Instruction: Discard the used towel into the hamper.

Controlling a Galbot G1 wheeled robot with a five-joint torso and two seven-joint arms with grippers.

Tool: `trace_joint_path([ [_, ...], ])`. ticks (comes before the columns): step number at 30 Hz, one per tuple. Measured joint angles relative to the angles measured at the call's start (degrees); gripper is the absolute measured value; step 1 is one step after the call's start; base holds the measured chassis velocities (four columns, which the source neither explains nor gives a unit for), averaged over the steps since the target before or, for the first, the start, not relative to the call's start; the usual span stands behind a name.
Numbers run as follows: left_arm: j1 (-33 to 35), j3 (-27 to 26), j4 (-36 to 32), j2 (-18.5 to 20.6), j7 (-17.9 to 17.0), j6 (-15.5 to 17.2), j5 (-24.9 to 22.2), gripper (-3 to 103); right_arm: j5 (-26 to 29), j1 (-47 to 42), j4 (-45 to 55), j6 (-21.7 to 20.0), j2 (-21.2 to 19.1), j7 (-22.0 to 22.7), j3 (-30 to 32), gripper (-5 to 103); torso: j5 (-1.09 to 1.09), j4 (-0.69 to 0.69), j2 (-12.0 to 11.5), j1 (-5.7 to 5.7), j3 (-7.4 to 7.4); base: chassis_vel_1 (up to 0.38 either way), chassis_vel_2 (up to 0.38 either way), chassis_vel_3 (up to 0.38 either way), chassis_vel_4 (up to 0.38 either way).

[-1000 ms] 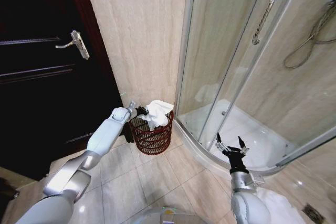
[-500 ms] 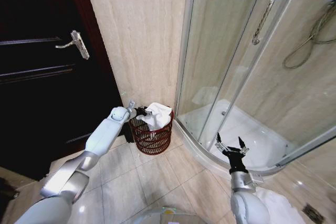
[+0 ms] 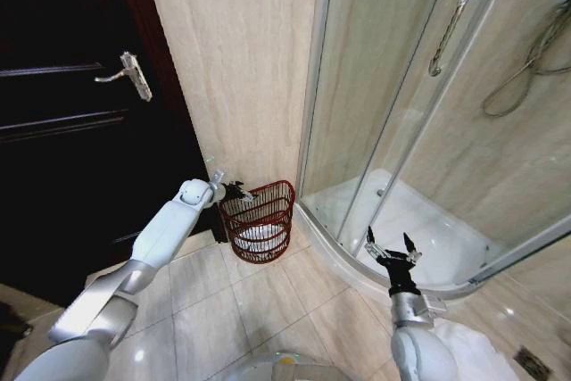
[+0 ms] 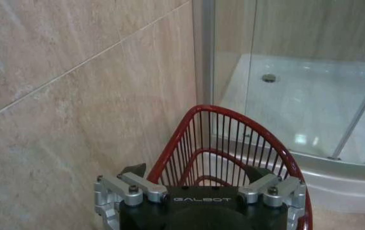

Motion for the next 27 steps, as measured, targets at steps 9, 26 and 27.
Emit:
trace_joint_path([
  [9, 0.9, -0.3, -0.8, 0.7, 0.0, 0.1, -0.6, 100, 0.0, 0.0, 0.5, -0.5, -0.1, 0.0, 0.1, 100, 0.0, 0.0, 0.0, 0.0, 0.0, 0.0, 0.0, 0.0, 0.0],
  [26, 28.9, -14.1, -22.1, -8.9, -42.4, -27.4, -4.9, 100, 1.5, 0.5, 2.2, -4.6, -1.5, 0.6, 1.5, 100, -0.02, 0.02, 0.0, 0.0, 0.0, 0.0, 0.0, 0.0, 0.0],
  [27, 31.8, -15.4, -23.6, -9.8, -44.3, -29.6, -2.3, 100, 1.5, 0.5, 2.2, -4.7, -1.6, 0.6, 1.5, 100, 0.0, 0.01, 0.0, -0.01, -0.01, 0.0, 0.0, 0.0, 0.0],
])
